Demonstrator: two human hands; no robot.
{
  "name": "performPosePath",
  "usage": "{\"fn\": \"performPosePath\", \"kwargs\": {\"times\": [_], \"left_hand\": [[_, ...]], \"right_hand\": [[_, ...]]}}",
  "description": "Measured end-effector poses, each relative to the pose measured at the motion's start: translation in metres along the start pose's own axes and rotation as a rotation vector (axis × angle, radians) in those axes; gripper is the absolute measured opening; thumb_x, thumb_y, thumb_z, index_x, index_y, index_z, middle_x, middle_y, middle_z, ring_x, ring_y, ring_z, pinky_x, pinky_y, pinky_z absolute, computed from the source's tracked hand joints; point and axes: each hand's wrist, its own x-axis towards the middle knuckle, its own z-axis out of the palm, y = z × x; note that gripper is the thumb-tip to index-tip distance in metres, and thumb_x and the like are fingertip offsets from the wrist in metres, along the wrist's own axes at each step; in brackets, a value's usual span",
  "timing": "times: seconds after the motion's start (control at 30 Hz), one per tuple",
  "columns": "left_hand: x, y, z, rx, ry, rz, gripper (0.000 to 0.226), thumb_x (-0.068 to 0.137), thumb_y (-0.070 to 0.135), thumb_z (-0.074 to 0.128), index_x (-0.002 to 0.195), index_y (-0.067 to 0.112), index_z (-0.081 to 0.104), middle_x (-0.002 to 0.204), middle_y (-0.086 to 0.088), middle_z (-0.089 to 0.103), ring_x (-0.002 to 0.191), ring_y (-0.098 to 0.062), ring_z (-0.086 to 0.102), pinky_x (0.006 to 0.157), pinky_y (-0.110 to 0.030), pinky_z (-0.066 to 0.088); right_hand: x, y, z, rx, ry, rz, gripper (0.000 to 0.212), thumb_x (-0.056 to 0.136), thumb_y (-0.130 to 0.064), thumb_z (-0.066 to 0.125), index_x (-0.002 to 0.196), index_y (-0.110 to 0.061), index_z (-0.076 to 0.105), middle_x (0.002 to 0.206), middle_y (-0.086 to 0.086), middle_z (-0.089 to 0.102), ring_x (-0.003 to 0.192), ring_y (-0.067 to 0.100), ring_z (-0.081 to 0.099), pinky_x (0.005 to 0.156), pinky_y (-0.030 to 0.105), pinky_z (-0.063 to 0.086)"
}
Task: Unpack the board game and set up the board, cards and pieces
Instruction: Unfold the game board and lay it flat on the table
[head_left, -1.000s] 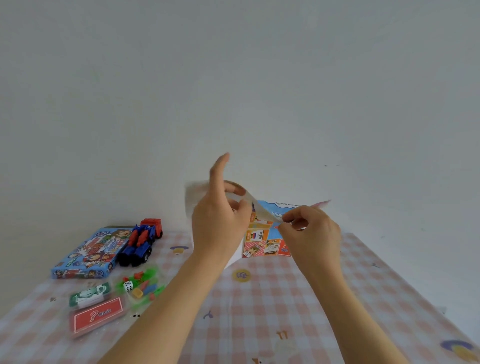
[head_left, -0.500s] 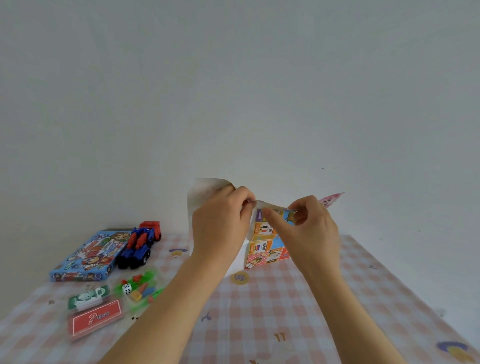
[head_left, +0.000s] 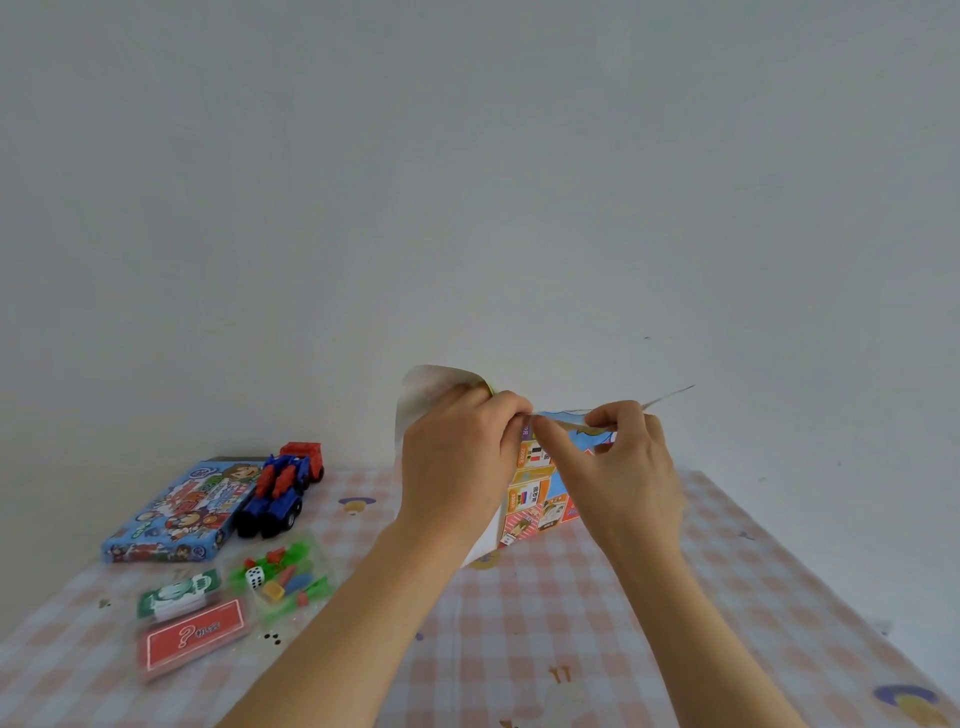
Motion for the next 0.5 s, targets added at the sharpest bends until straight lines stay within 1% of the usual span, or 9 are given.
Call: {"fn": "performPosePath", "kwargs": {"times": [0.1, 0.23, 0.3, 0.37, 0.43, 0.5], "left_hand": [[-0.001, 0.000, 0.001, -0.001, 0.008, 0.027, 0.020, 0.083, 0.028, 0.053, 0.080, 0.022, 0.072, 0.067, 0.007, 0.066, 0.065, -0.014, 0.062, 0.050, -0.024, 0.048], [-0.001, 0.001, 0.002, -0.001, 0.003, 0.024, 0.014, 0.082, 0.024, 0.058, 0.080, 0.022, 0.073, 0.070, 0.008, 0.067, 0.070, -0.013, 0.063, 0.054, -0.022, 0.045], [-0.002, 0.000, 0.003, 0.006, -0.007, 0.017, 0.011, 0.080, 0.021, 0.062, 0.081, 0.022, 0.073, 0.072, 0.007, 0.068, 0.073, -0.014, 0.063, 0.056, -0.023, 0.046], [-0.003, -0.003, 0.005, -0.008, -0.008, 0.001, 0.013, 0.081, 0.021, 0.061, 0.084, 0.020, 0.073, 0.077, 0.005, 0.069, 0.079, -0.013, 0.062, 0.060, -0.023, 0.046], [-0.003, -0.007, 0.007, -0.054, 0.008, -0.040, 0.015, 0.083, 0.020, 0.058, 0.088, 0.018, 0.073, 0.082, 0.003, 0.069, 0.084, -0.010, 0.056, 0.065, -0.017, 0.040], [-0.001, -0.012, 0.007, -0.107, 0.025, -0.108, 0.014, 0.082, 0.014, 0.062, 0.092, 0.016, 0.072, 0.087, 0.001, 0.070, 0.087, -0.009, 0.053, 0.069, -0.016, 0.036]], "right_hand": [[0.002, 0.003, 0.001, 0.033, 0.006, 0.021, 0.036, 0.074, -0.056, 0.059, 0.094, -0.027, 0.051, 0.097, -0.010, 0.049, 0.080, 0.012, 0.055, 0.065, 0.030, 0.039], [0.007, 0.008, 0.002, 0.092, 0.039, 0.029, 0.016, 0.078, -0.034, 0.061, 0.089, -0.025, 0.054, 0.097, -0.008, 0.052, 0.080, 0.015, 0.058, 0.069, 0.035, 0.049], [0.009, 0.010, 0.001, 0.109, 0.053, 0.041, 0.012, 0.077, -0.029, 0.062, 0.087, -0.025, 0.056, 0.096, -0.007, 0.054, 0.076, 0.012, 0.055, 0.067, 0.033, 0.047], [0.012, 0.012, -0.001, 0.147, 0.067, 0.053, 0.009, 0.076, -0.023, 0.062, 0.083, -0.024, 0.057, 0.091, -0.006, 0.057, 0.074, 0.010, 0.054, 0.064, 0.031, 0.045], [0.013, 0.011, -0.004, 0.205, 0.085, 0.026, 0.014, 0.075, -0.012, 0.060, 0.083, -0.023, 0.059, 0.085, -0.004, 0.062, 0.075, 0.016, 0.058, 0.063, 0.031, 0.047], [0.012, 0.008, -0.010, 0.245, 0.069, -0.003, 0.030, 0.074, -0.001, 0.057, 0.094, -0.023, 0.059, 0.079, -0.006, 0.061, 0.072, 0.017, 0.059, 0.060, 0.029, 0.047]]}}
